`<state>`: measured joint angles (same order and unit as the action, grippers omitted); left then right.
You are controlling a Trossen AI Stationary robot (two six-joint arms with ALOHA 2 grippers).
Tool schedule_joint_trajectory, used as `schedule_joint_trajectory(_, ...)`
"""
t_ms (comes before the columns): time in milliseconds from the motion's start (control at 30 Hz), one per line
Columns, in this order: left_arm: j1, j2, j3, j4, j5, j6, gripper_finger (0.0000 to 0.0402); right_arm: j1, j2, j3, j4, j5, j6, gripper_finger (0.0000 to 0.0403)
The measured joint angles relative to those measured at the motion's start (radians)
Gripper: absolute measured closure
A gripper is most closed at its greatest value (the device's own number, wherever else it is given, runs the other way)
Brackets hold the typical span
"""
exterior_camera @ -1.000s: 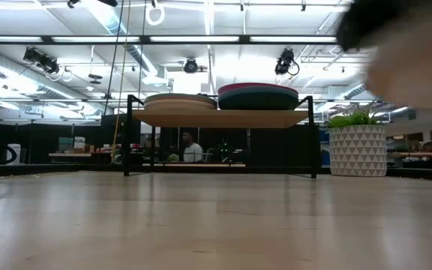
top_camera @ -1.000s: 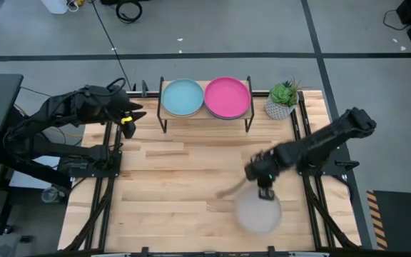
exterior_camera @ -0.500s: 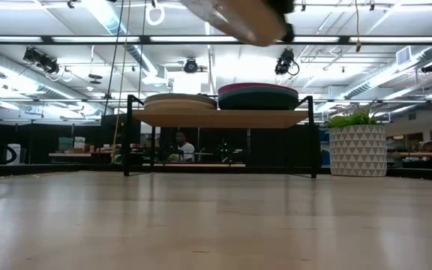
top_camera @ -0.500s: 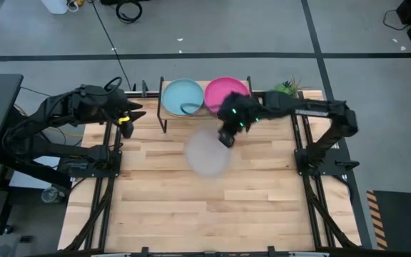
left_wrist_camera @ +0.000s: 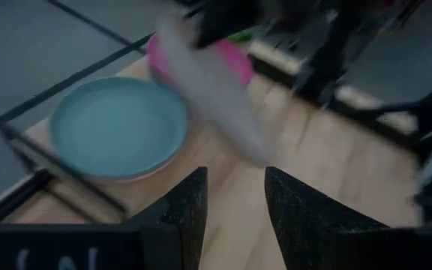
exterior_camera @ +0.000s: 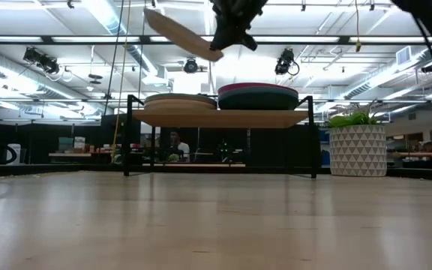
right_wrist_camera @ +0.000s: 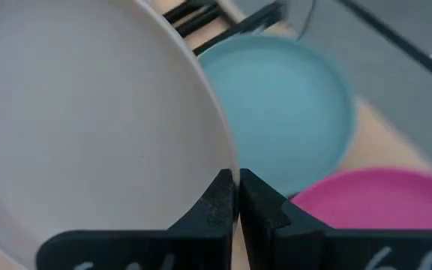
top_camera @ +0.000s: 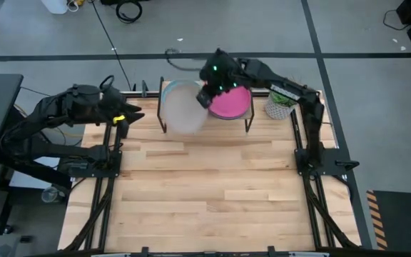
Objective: Place and stack plates onto a shelf
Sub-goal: Stack the gray plate on top of the light blue plate on the shelf
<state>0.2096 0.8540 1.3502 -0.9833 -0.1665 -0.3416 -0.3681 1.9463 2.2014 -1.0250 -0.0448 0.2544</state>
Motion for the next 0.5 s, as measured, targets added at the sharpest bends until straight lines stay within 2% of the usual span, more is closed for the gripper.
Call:
schedule_joint_trajectory(167,-0.001,-0.039,0.000,0.094,0.046,-0.048,0.0261,-0.092,0.075,0.077,0.077,-0.026,-0.031,0.0387)
schedule_joint_trajectory(267,-0.001,-0.051,0.001,0.128,0.029,-0.048,0.0261,-0.134,0.116,0.078,0.142,-0.087,-0.061,0.0387)
schedule_joint_trajectory(500,-0.001,-0.057,0.001,0.140,0.011,-0.048,0.0261,-0.201,0.199,0.078,0.138,-0.177,-0.072,0.0383)
